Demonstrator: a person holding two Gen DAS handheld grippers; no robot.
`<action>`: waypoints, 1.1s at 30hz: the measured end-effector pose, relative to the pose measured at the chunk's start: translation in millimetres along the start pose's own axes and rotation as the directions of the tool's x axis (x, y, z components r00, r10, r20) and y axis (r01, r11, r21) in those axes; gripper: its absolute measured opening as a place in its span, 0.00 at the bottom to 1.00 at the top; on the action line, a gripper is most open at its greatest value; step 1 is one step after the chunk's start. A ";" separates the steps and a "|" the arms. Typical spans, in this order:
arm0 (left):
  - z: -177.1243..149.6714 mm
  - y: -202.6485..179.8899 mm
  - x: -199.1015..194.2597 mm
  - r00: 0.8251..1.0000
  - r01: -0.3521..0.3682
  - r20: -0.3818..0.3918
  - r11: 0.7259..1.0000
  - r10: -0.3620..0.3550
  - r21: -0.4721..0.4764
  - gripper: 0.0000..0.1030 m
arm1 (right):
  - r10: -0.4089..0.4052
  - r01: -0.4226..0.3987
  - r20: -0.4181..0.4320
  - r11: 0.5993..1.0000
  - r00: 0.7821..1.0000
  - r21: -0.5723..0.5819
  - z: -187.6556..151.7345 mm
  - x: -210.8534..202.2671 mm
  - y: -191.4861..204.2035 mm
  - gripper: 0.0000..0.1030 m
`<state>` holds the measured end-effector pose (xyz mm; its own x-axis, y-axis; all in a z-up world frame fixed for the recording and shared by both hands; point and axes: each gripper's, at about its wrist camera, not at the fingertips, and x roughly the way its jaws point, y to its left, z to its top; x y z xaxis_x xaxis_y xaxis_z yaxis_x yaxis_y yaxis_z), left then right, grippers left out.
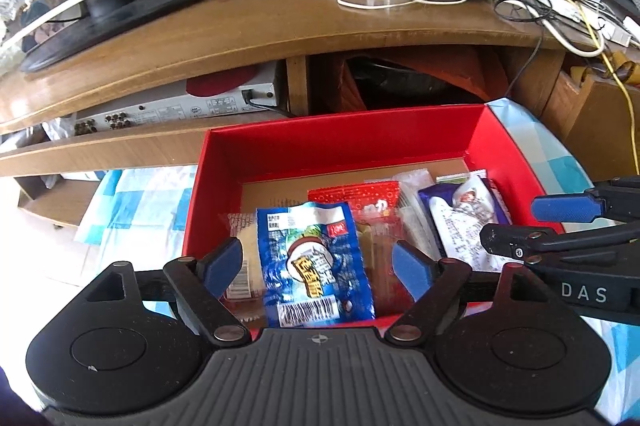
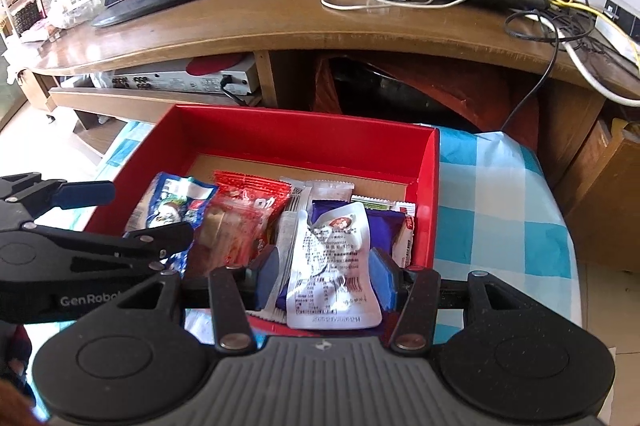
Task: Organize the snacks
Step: 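Open both grippers to drop the blue and white packs into the box, then move the left gripper to the yellow mango pack while the right moves to the gold pastry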
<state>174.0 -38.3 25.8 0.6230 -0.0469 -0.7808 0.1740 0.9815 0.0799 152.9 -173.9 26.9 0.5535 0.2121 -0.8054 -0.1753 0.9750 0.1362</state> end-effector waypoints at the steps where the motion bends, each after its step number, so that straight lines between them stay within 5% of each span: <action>1: -1.5 -1.0 -2.5 1.000 0.005 0.002 1.000 -0.005 0.003 0.84 | 0.004 -0.004 -0.001 1.000 1.000 -0.003 -2.4 -3.3 0.2 0.53; 13: -30.2 -23.7 -29.6 0.997 0.078 -0.008 0.996 -0.078 0.049 0.85 | 0.013 -0.012 -0.041 1.000 0.999 0.025 -44.3 -42.1 -15.2 0.58; 20: -57.6 -40.8 -39.3 0.991 0.129 -0.051 0.986 -0.124 0.108 0.86 | 0.004 0.019 -0.188 0.993 0.982 0.119 -67.1 -13.2 -31.7 0.59; 29: -85.2 -57.5 -44.2 0.963 0.261 -0.119 0.942 -0.240 0.213 0.86 | 0.040 0.006 -0.290 0.988 0.956 0.155 -72.6 27.1 -23.9 0.59; 33: -98.4 -65.2 -44.0 0.946 0.316 -0.160 0.911 -0.282 0.264 0.87 | 0.007 0.019 -0.295 0.996 0.955 0.083 -70.9 34.4 -14.1 0.61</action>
<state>60.3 -82.0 -6.0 0.4181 -0.2916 -0.8603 0.5569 0.8305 -0.0109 116.7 -185.0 -43.6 0.2874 0.1898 -0.9388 -0.0970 0.9809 0.1686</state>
